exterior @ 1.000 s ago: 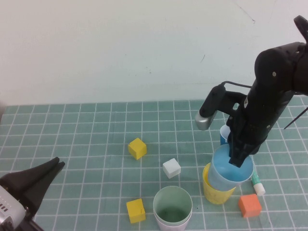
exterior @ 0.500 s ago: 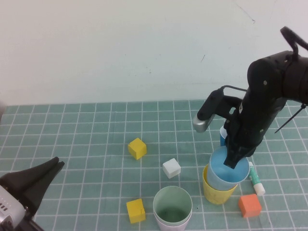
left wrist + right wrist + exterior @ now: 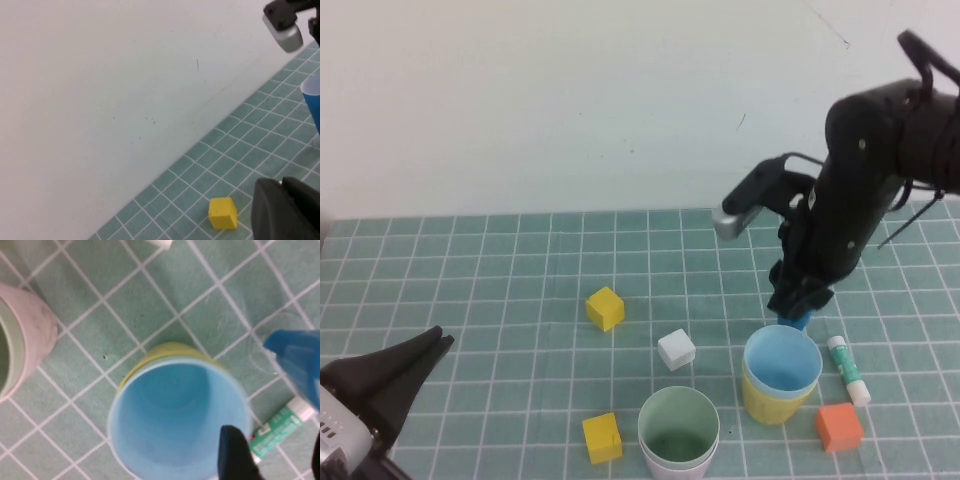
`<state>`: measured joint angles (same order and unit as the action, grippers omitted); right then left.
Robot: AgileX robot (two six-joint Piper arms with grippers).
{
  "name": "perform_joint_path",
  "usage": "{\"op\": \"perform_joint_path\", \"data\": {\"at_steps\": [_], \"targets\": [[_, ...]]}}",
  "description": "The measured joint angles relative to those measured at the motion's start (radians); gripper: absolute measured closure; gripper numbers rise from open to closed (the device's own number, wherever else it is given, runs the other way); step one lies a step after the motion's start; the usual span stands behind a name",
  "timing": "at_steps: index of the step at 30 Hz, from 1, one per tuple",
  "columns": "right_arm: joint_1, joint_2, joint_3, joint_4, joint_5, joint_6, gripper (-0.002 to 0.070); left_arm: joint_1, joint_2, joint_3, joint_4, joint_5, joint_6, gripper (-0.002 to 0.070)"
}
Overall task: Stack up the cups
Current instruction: Place the blue cup on the yellow cup, then pick up the yellow cup
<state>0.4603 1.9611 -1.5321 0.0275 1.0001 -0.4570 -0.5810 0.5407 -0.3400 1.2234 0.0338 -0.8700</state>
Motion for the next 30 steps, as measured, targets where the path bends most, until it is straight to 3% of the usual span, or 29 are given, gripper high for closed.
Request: {"op": "perform_joint_path", "data": {"at_steps": [5, 10, 19, 30], "targets": [[0.000, -0.027, -0.089, 0.026, 0.081, 0.017, 0.0351, 0.000, 0.000, 0.000, 0.006, 0.000, 0.000, 0.0676], [0.000, -0.098, -0.034, 0.030, 0.091, 0.019, 0.0351, 0.000, 0.000, 0.000, 0.006, 0.003, 0.000, 0.0676], [0.000, -0.108, 0.186, 0.001, -0.095, 0.162, 0.0346, 0.000, 0.000, 0.000, 0.006, 0.003, 0.000, 0.0676], [-0.019, 0.022, 0.216, -0.011, -0.198, 0.215, 0.0342, 0.000, 0.000, 0.000, 0.006, 0.003, 0.000, 0.0676]]}}
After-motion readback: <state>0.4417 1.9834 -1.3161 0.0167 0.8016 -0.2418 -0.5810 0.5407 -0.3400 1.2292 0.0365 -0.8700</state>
